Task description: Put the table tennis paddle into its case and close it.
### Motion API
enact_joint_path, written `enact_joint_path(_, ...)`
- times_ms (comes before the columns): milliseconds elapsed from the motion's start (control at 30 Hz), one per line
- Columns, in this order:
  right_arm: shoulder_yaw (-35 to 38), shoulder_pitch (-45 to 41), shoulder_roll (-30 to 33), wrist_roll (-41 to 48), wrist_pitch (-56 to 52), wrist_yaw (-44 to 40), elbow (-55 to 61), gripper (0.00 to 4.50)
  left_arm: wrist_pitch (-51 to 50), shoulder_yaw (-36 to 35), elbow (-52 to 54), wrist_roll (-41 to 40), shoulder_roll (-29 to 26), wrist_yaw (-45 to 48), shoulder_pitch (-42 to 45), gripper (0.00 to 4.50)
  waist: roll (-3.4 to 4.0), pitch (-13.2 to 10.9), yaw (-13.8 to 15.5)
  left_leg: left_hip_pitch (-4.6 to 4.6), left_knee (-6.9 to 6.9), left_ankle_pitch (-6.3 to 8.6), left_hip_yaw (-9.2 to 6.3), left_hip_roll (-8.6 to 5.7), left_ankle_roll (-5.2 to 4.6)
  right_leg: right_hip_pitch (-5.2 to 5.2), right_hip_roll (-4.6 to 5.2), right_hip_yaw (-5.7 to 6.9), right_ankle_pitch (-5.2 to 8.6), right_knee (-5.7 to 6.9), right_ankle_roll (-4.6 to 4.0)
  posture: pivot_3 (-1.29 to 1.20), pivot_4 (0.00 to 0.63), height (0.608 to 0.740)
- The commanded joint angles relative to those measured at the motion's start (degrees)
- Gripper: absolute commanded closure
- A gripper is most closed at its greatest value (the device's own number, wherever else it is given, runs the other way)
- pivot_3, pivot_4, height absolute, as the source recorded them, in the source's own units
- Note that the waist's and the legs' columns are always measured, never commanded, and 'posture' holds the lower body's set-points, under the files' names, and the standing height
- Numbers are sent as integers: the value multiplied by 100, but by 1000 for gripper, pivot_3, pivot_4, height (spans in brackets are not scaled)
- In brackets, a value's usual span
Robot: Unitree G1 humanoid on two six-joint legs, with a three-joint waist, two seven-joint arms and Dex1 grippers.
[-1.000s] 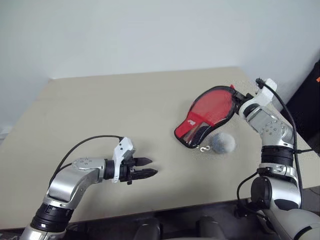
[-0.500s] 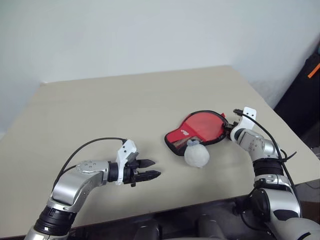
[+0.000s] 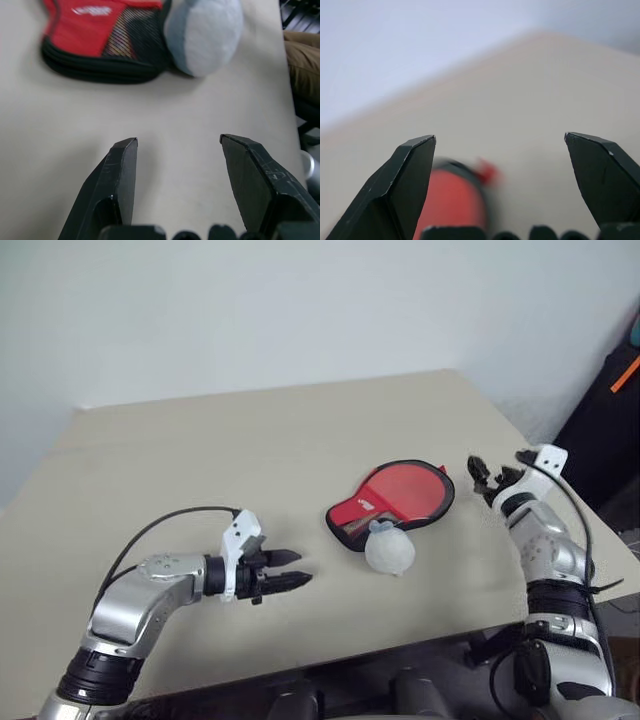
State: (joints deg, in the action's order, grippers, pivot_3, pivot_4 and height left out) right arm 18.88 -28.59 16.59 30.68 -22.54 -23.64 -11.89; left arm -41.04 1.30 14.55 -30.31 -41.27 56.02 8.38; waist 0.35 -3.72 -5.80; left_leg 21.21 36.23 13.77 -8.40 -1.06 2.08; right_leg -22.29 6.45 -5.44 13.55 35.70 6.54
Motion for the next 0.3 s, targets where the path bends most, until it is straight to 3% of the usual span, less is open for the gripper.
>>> enact_joint_path(33, -136, 260, 264, 801, -503, -1070, 992, 40, -50, -231, 32, -155, -77, 21, 171, 1733, -2, 1, 8, -2, 1, 0, 0, 0, 0, 3, 0, 0, 3, 0, 5, 0, 0, 740)
enact_joint_path(167, -253, 832, 681, 1613, -1132, -2048, 1905, 40, -233, -375, 98, -228, -75, -95, 103, 1733, -7, 0, 100, -5, 8, 1, 0, -2, 0, 15, 2, 3, 6, -4, 10, 0, 0, 740)
enact_joint_path(300, -362, 1018, 835, 1643, -1204, -2203, 2126, 40, -336, -460, 261, -296, -84, -213, -60, 1733, -7, -1, 116, -10, 10, 1, 6, 3, 0, 13, 1, 2, 9, 0, 12, 0, 0, 740)
